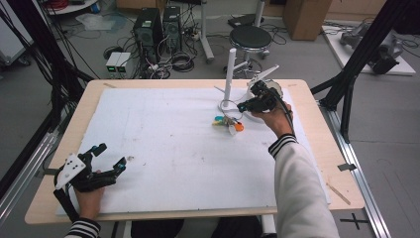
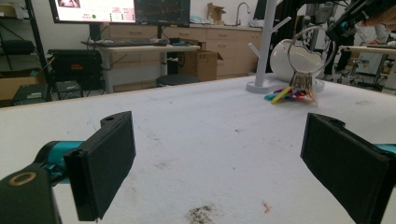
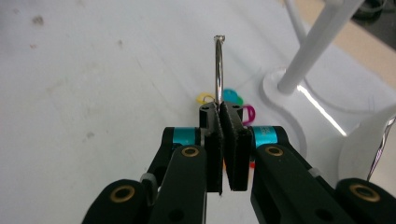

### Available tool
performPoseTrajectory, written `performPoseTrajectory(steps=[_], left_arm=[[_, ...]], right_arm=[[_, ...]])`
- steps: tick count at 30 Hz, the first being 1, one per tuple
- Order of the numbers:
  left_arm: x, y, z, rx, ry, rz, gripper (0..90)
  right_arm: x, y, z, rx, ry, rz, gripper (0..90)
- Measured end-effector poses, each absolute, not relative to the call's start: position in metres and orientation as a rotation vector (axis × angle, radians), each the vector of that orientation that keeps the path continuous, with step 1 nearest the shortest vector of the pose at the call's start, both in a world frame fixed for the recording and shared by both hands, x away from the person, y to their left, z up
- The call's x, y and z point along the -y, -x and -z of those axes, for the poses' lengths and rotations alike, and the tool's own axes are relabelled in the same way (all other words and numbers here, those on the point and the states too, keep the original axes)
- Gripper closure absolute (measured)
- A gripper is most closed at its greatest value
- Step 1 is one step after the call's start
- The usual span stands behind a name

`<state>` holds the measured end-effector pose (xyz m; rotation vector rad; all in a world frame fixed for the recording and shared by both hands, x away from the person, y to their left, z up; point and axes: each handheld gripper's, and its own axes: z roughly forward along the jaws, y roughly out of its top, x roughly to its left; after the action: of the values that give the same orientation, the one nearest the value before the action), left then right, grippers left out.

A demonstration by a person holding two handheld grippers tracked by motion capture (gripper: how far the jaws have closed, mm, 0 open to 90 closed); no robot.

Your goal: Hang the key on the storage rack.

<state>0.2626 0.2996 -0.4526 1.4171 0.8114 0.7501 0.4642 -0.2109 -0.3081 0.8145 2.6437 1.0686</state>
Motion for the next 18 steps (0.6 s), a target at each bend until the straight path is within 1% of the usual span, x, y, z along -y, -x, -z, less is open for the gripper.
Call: performPoseTrajectory(steps=[6,18], left_arm=[[-0.3,-0.262,0.453,-0.811,-1.417,-0.748,10.6],[-0.3,-0.263,0.453,-0.812,-1.416,-0.748,10.6]], right_arm=[[0.209,-0.469,0.298,-2.57,-0.789,-1.2,88.6],[0.208,-0.473,0.293,-2.479,-0.802,-1.249,88.6]])
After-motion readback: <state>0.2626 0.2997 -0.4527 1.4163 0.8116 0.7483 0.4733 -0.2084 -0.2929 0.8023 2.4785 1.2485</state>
